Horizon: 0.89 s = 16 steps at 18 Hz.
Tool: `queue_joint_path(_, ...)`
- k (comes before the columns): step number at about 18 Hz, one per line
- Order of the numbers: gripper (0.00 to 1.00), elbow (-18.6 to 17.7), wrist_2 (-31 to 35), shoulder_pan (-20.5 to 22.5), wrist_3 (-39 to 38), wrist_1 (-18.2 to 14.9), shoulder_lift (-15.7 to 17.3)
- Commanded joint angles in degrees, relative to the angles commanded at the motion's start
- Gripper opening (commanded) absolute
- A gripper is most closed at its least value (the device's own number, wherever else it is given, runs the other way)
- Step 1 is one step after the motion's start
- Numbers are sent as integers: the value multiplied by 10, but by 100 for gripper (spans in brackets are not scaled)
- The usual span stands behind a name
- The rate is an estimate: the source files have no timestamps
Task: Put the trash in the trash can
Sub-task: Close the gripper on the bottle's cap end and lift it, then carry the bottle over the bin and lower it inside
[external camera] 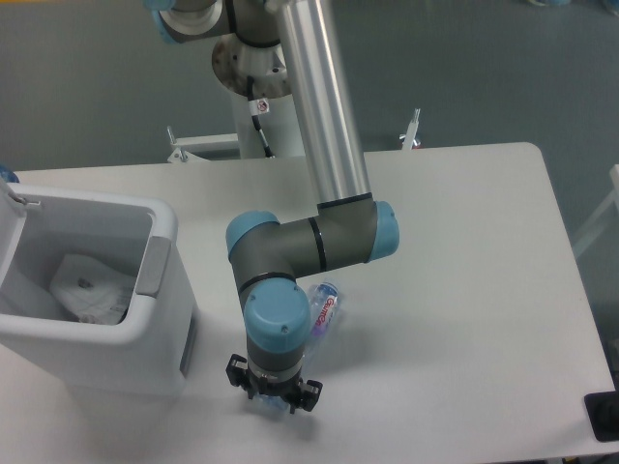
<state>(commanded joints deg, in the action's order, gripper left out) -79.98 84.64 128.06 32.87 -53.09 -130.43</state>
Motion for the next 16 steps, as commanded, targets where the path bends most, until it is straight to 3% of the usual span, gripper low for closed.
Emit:
queue_joint_path(3, 36, 4, -4, 3, 0, 6, 13)
queue_joint_path(7, 36, 48, -24, 18, -1, 7, 31)
queue_joint_path(16, 36, 134, -209, 96, -65, 10, 102)
